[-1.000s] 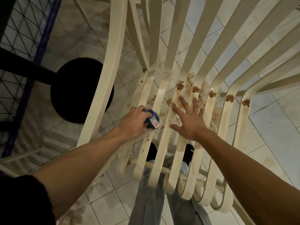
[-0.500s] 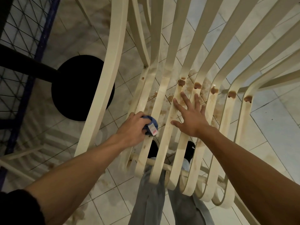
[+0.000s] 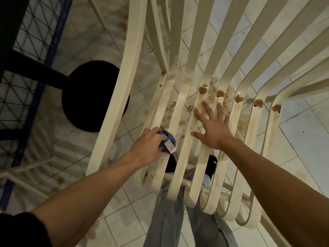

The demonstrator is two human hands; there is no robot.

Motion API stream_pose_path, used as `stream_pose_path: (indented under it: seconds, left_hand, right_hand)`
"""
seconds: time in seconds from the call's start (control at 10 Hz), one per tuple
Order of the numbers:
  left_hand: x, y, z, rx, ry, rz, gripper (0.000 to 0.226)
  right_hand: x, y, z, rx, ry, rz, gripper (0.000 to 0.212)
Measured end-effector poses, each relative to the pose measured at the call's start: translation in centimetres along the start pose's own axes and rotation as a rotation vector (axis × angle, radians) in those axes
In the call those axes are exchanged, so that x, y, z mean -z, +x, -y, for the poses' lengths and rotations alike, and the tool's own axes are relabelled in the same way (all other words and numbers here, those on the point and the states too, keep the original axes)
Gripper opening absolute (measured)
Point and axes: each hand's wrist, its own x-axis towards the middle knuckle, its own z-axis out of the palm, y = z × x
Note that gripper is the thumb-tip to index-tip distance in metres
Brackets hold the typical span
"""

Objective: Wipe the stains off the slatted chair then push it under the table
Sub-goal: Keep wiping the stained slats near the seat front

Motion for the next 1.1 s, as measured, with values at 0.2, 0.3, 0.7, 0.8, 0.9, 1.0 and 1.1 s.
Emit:
stream_pose_path:
  seconds: [0.2,0.3,0.7,0.8,0.9,1.0,1.1]
  left_hand:
    - [0.9,1.3,-0.4,0.002,0.011,-0.114,0.027]
    - [0.2,1.4,-0.5,0.02,-0.029,-0.173,0.031]
    - [-0.5,-0.9,0.0,-0.06,0.031,-0.033,0.026]
    - [-0.4,0.7,0.2,-0.077,0.03,-0.135,0.032]
    - [-1.0,1.3,0.0,-0.029,-0.01,-0.228,0.034]
    - [-1.8,0.6,-0.1,-0.013,-0.029,-0.249,0.031]
    - [-2.5,-1.1,0.4,-0.035,-0.08,-0.186,0.03]
  right_hand:
    - [0.0,0.0,-0.1,0.0,0.002,-0.003,0.087]
    - [0.1,0.0,0.0,-0.002,-0.004,-0.003,0.087]
    - [0.0,-0.2,0.0,-0.001,-0.008,-0.013,0.085]
    - [0.1,-0.1,-0.1,0.002,-0.011,-0.013,0.086]
    - [0.2,-0.1,0.0,-0.003,-0.01,-0.005,0.086]
    - [0.2,-0.1,0.0,-0.004,-0.012,-0.004,0.086]
    - [0.2,-0.1,0.0,-0.002,-0.003,-0.008,0.086]
